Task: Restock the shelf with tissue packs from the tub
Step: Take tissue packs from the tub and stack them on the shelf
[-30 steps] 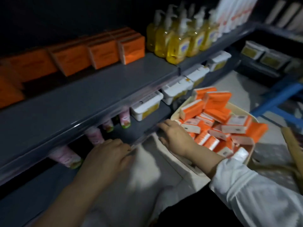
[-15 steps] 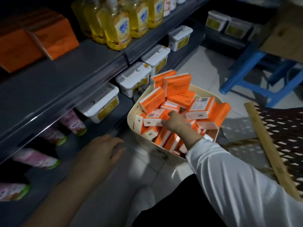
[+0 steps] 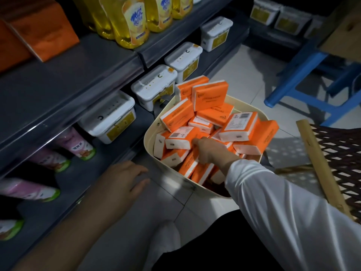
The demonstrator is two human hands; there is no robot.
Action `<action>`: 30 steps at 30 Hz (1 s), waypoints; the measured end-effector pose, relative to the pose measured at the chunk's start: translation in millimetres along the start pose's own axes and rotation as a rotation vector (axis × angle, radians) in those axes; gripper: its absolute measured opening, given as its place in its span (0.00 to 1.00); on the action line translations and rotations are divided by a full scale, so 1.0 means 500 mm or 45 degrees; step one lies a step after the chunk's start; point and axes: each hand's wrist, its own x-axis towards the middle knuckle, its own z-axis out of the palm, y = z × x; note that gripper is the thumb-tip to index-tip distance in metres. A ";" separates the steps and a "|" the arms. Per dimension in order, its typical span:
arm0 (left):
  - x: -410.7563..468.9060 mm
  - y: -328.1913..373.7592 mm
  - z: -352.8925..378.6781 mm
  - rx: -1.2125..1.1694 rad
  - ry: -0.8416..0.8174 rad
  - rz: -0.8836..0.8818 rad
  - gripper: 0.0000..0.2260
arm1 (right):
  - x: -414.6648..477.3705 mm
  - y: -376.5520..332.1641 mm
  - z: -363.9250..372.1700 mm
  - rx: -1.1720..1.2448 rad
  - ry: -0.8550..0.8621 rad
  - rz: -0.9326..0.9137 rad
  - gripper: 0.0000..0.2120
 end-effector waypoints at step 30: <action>0.020 0.025 -0.024 -1.621 0.331 -0.799 0.20 | -0.068 0.010 0.024 0.429 0.247 0.253 0.25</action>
